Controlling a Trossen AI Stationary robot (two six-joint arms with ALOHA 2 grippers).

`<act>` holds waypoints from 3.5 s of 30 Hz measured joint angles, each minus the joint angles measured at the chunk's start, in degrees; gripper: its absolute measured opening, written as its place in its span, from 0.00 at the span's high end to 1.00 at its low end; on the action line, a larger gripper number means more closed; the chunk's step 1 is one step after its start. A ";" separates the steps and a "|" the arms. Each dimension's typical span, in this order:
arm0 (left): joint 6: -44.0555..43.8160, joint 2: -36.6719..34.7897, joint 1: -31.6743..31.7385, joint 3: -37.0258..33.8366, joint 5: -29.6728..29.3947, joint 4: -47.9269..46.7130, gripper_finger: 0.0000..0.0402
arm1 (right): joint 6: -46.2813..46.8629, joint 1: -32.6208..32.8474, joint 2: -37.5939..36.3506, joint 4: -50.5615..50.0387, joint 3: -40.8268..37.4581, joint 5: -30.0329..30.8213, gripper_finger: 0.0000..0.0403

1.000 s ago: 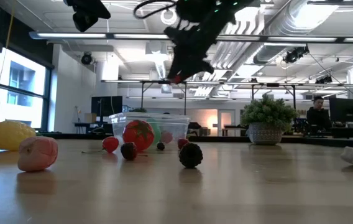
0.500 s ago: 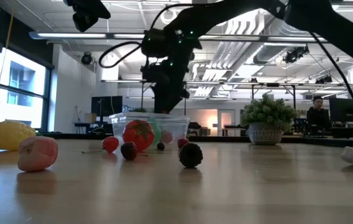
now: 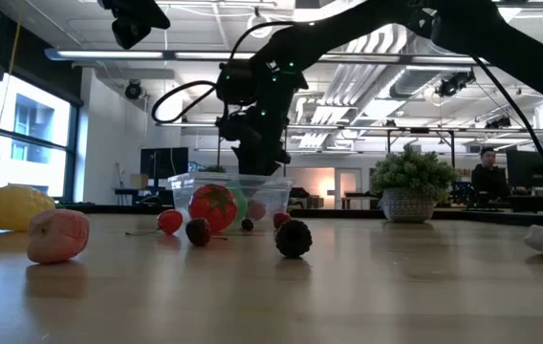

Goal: Pick and placing Produce into tupperware
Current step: Put the right red tomato into the transparent bin, then put the dark blackberry into the transparent bin

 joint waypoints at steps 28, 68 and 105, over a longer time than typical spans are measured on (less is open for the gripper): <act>0.00 0.00 0.00 0.00 0.00 -0.01 1.00 | -0.23 -0.36 -2.27 1.11 -0.06 -0.47 0.53; 0.00 0.00 0.00 0.00 0.00 0.00 1.00 | 15.34 21.79 -23.54 -11.31 -0.06 29.28 0.63; 0.00 0.00 0.01 0.00 0.00 0.02 1.00 | -0.72 25.49 -46.15 0.77 -16.01 10.78 0.65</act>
